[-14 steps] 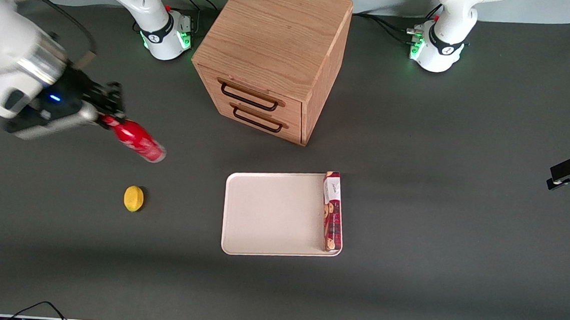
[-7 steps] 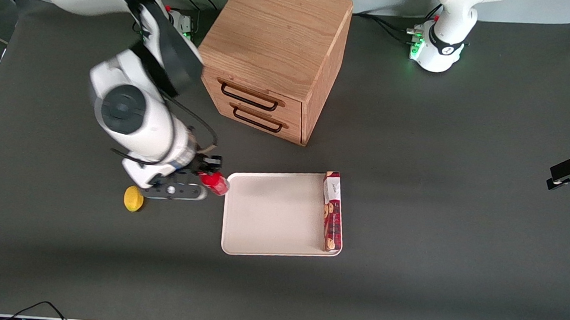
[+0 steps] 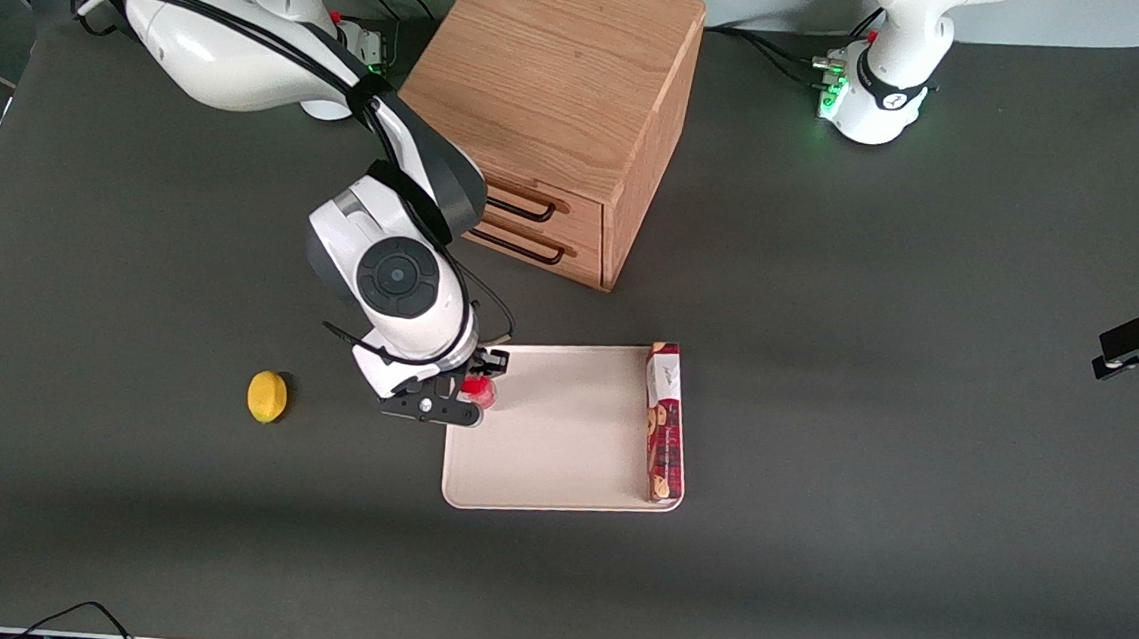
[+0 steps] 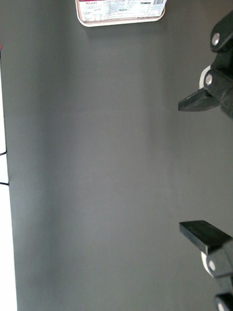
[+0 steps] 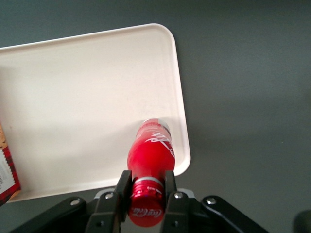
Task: Place coke bottle on tray
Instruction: 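Lower the red bottle onto the white tray and open the right gripper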
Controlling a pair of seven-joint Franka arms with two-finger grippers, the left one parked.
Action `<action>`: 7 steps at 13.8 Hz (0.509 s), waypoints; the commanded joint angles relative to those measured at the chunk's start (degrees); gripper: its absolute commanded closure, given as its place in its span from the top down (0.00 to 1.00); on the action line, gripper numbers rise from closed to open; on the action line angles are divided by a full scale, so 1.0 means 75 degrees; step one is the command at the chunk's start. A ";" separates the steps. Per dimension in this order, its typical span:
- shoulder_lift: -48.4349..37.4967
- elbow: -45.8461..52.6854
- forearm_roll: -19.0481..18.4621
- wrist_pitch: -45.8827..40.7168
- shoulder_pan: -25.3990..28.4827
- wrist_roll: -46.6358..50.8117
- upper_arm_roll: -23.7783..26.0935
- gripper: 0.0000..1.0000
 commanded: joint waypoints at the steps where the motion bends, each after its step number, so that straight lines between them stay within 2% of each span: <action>1: 0.0210 0.0144 -0.0456 0.0068 0.0035 0.0430 0.0105 0.08; 3: 0.0245 0.0027 -0.0492 0.0080 0.0035 0.0478 0.0105 0.19; 6: 0.0257 0.0038 -0.0469 0.0080 0.0000 0.0466 0.0093 0.58; 7: 0.0153 0.0073 -0.0457 0.0069 -0.0058 0.0397 0.0105 0.60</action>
